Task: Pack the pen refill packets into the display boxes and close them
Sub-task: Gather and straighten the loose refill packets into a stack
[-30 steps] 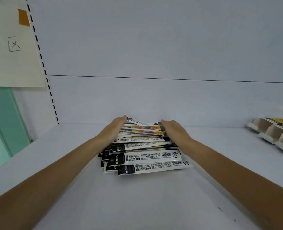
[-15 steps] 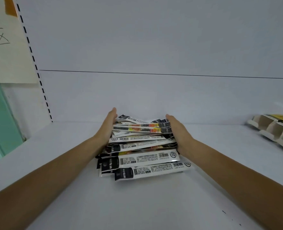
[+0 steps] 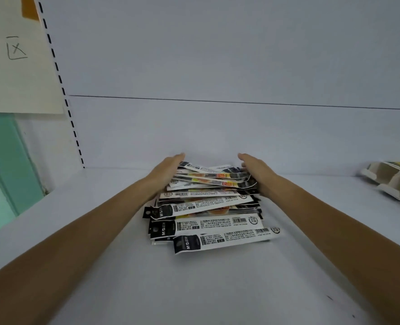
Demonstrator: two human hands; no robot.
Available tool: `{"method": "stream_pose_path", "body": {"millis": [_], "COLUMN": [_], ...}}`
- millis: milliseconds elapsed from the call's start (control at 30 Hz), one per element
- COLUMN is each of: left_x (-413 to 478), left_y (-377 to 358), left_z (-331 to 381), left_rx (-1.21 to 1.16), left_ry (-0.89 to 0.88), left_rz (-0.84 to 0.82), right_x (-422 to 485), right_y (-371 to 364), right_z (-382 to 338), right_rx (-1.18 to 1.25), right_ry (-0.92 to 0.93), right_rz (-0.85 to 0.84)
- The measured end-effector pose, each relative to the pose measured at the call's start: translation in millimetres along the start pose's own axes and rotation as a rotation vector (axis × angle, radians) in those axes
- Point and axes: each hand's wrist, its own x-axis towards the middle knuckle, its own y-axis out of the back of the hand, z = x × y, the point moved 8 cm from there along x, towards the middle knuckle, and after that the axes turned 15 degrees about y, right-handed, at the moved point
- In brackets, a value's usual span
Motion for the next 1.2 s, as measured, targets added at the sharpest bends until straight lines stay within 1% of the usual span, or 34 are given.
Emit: {"method": "stream_pose_path", "body": {"millis": [67,133,200,267,300,367,433,500,600,667,733,767,833,867,900,967,1033,1133,1200], "left_x": [-0.5,0.1,2.6,4.2,4.2,2.1,-4.8,-15.0,-28.9,-43.3,-72.7,-93.4,-130.8,-141.0,-144.3,-133.5,-120.1,-110.2,-110.0], "left_y": [7.7,10.3,7.1,4.4,4.6,10.8,19.9,25.2,47.1,53.0,41.6,26.2,-15.8,-35.0,-48.9,-55.6,-48.9,-41.7,-38.8], "left_z": [5.6,12.1,6.5,-0.2,-1.3,1.2,4.2,7.9,10.6,11.2,16.5,20.0,23.4,20.9,16.7,6.0,-3.2,-13.1,-10.9], "left_rx": [0.185,0.310,0.397,0.555,0.610,0.631,0.570,0.502,0.341,0.303,0.381,0.450,0.674,0.819,0.945,1.089,1.113,1.100,1.081], "left_ry": [-0.074,-0.165,-0.127,-0.085,-0.096,-0.155,-0.203,-0.267,-0.260,-0.266,-0.366,-0.451,-0.642,-0.705,-0.719,-0.645,-0.624,-0.633,-0.662], "left_rz": [0.071,0.066,-0.005,-0.028,-0.022,0.020,0.051,0.044,0.116,0.122,0.122,0.095,0.041,0.048,0.062,0.090,0.123,0.089,0.109], "right_x": [-1.9,-5.5,-8.0,-13.0,-14.4,-13.9,-14.4,-15.3,-28.0,-36.5,-44.8,-48.1,-52.0,-54.6,-56.6,-59.3,-61.8,-60.0,-54.2], "right_y": [7.3,12.3,9.7,2.3,-0.2,-2.3,-3.3,-0.8,13.3,28.3,37.3,38.0,33.1,28.0,22.7,14.2,6.5,1.5,3.8], "right_z": [-8.6,-15.3,-13.7,-7.9,-5.2,-0.2,2.3,2.2,-6.3,-7.2,-4.6,-0.9,9.7,11.4,10.3,8.1,7.3,9.1,8.4], "right_rx": [-0.061,-0.193,-0.247,-0.264,-0.291,-0.336,-0.344,-0.330,-0.284,-0.301,-0.274,-0.237,-0.208,-0.230,-0.244,-0.201,-0.182,-0.170,-0.210], "right_ry": [0.027,0.077,0.095,0.109,0.129,0.166,0.180,0.186,0.233,0.265,0.292,0.277,0.214,0.199,0.198,0.197,0.207,0.191,0.176], "right_rz": [0.009,-0.006,-0.056,-0.114,-0.130,-0.123,-0.117,-0.112,-0.107,-0.092,-0.041,0.003,0.071,0.082,0.089,0.099,0.097,0.129,0.148]}}
